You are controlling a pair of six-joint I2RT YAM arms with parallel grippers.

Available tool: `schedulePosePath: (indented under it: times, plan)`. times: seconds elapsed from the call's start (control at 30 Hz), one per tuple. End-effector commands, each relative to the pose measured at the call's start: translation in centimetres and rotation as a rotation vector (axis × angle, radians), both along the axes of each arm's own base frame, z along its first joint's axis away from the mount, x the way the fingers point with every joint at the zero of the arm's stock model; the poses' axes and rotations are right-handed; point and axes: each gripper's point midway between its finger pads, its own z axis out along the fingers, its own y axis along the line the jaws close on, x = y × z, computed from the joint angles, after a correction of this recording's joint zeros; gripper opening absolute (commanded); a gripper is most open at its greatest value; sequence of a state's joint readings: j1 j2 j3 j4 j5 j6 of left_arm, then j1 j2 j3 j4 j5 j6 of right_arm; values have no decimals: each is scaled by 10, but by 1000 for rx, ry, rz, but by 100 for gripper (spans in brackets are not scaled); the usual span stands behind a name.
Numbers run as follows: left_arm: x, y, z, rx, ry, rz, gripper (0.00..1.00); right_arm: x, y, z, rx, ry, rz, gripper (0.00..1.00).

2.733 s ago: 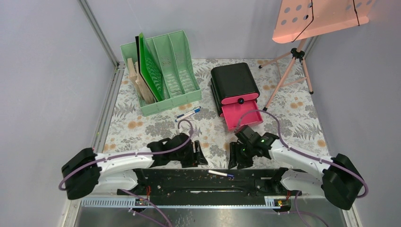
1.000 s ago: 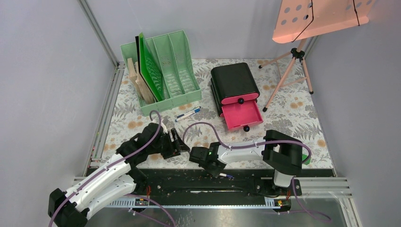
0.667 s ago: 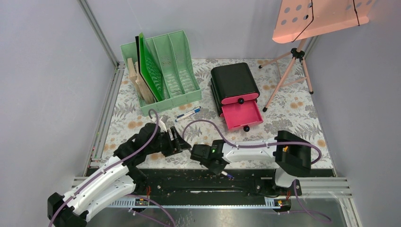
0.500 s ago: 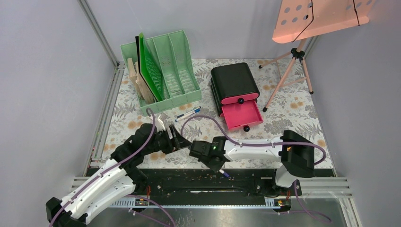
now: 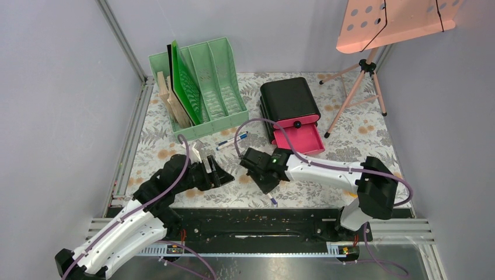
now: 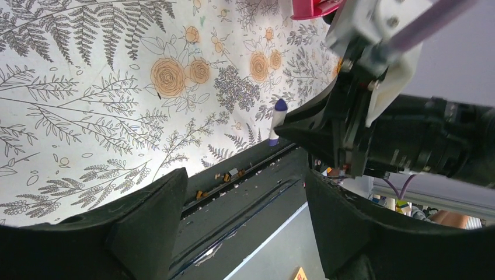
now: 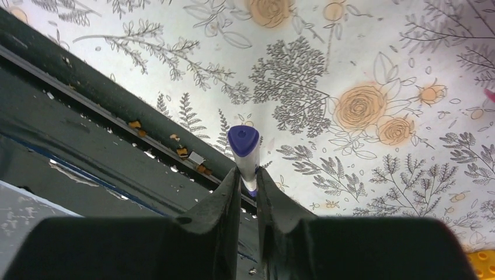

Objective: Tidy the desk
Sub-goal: Place the stationery in the drawer.

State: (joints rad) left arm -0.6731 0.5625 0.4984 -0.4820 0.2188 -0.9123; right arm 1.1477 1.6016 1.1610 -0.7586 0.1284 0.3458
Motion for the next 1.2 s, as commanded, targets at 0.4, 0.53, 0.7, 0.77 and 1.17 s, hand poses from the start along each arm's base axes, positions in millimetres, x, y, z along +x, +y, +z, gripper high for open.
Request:
schedulePosePath:
  times: [0.4, 0.53, 0.7, 0.77, 1.17]
  plan:
    - [12, 0, -1, 38, -42, 12, 78, 61, -4, 122, 528, 62, -402, 0]
    - [12, 1, -18, 72, 10, 21, 79, 89, -29, 135, 628, 62, -559, 0]
    - [11, 0, -27, 80, 35, 16, 79, 122, -61, 135, 797, 88, -786, 0]
    - [12, 0, -28, 82, 35, 19, 79, 133, -76, 124, 848, 115, -893, 0]
    - [21, 2, -29, 135, 21, 28, 79, 185, -126, 93, 925, 140, -1161, 5]
